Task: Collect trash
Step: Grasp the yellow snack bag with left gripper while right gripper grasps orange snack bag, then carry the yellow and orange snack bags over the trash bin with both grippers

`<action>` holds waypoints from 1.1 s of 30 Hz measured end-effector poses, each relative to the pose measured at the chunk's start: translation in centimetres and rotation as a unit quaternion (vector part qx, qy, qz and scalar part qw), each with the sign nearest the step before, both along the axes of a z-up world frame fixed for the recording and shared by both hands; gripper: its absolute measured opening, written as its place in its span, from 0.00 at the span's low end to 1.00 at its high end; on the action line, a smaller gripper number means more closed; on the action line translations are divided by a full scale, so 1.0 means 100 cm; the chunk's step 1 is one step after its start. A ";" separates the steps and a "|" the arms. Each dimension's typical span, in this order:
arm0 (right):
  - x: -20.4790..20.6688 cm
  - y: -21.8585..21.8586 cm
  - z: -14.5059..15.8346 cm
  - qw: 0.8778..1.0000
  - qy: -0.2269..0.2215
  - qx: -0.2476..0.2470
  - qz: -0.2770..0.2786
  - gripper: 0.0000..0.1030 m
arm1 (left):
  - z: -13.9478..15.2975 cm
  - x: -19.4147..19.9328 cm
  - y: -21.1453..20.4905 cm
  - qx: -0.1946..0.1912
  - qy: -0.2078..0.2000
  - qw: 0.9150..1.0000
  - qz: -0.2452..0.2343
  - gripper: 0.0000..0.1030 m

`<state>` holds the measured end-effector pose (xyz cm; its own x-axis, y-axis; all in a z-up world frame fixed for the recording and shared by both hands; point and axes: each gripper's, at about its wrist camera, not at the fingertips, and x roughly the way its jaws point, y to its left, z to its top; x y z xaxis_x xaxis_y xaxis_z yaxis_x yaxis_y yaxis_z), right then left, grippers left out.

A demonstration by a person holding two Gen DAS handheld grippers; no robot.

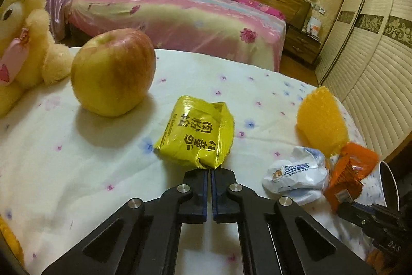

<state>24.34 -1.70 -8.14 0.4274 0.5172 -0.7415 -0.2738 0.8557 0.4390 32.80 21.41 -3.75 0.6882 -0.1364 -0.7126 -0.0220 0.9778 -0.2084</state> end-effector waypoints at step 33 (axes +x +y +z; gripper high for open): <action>-0.084 -0.092 0.032 0.996 -0.035 0.008 -0.083 0.07 | 0.030 -0.144 -0.103 -0.031 -0.021 0.990 -0.135 0.00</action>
